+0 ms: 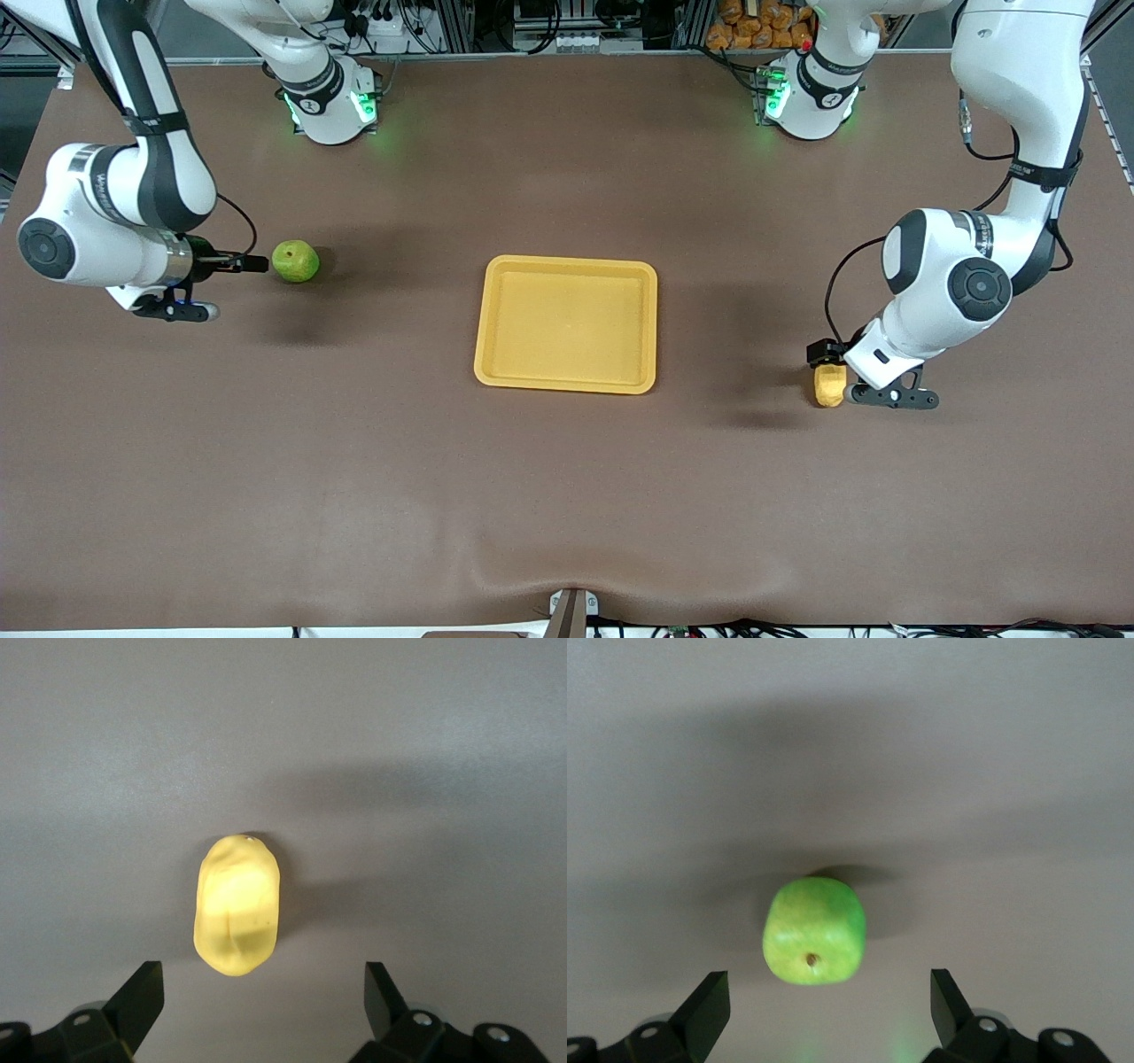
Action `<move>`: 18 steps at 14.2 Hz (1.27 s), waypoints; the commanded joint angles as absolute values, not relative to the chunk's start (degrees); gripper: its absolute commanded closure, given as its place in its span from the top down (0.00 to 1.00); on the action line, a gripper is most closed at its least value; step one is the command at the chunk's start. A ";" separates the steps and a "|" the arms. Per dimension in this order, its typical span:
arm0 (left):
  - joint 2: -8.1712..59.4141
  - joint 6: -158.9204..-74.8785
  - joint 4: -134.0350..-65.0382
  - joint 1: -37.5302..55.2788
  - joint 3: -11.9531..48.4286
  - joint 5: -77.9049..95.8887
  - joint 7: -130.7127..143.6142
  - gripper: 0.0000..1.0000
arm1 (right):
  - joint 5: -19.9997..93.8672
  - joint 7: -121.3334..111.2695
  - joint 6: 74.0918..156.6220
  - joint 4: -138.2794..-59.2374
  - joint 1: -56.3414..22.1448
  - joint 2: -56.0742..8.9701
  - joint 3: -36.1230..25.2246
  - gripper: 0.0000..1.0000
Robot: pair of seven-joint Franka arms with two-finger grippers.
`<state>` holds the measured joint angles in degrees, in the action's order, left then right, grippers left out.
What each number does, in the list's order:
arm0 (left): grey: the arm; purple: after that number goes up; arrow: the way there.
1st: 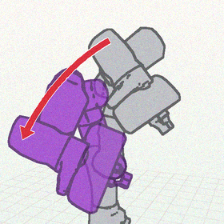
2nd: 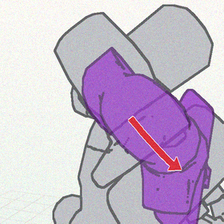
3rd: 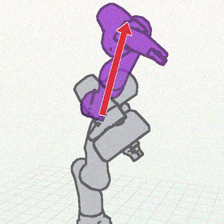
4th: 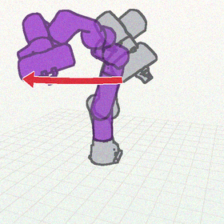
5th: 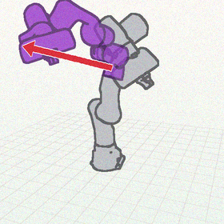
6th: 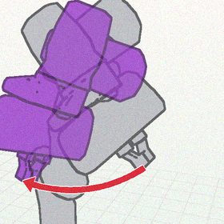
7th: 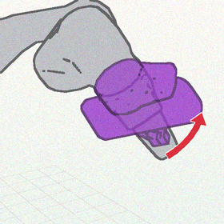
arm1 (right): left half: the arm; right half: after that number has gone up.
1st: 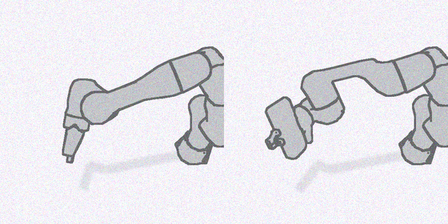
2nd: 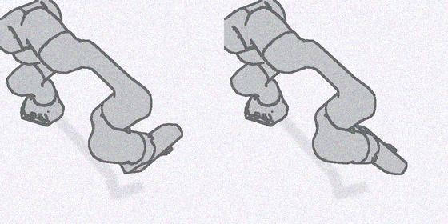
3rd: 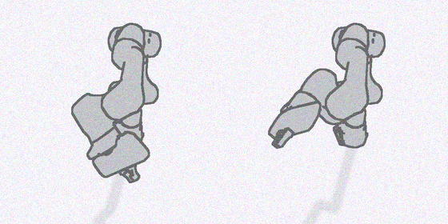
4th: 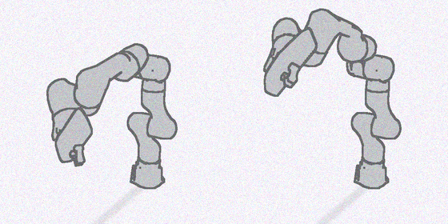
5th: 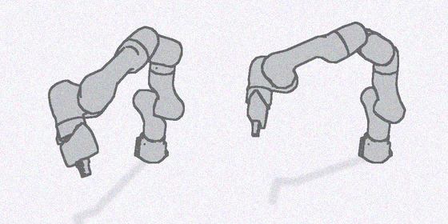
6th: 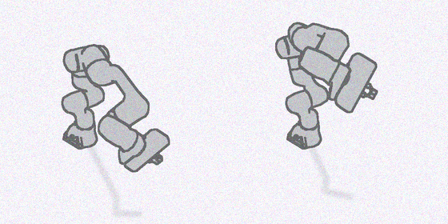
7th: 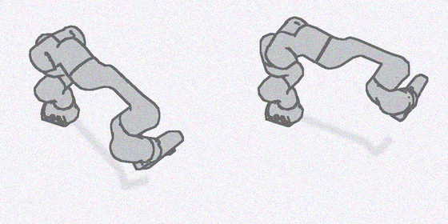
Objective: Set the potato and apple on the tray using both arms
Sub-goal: 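Lower and close the right gripper on the apple while the left grips the potato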
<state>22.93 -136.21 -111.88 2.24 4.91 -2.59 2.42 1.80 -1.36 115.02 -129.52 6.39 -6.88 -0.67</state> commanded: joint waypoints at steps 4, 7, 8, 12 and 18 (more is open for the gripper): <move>25.30 -141.41 -112.59 1.93 4.48 -6.24 3.43 1.00 | 3.60 -0.62 121.28 -135.08 6.94 -6.06 0.18 1.00; 27.33 -144.14 -112.59 1.93 4.31 -6.85 4.48 1.00 | 3.60 -0.62 125.41 -137.89 7.12 -6.15 0.18 1.00; 28.12 -144.92 -112.41 1.93 4.05 -7.46 4.48 1.00 | 3.60 -0.62 126.20 -138.51 7.12 -6.33 0.18 1.00; 29.70 -146.69 -112.50 1.93 3.52 -8.00 4.48 1.00 | 3.60 0.00 127.35 -139.57 6.94 -6.94 0.35 1.00; 31.46 -147.74 -112.24 1.14 3.60 -11.34 4.66 1.00 | 4.13 1.92 131.22 -142.03 6.86 -7.65 0.61 1.00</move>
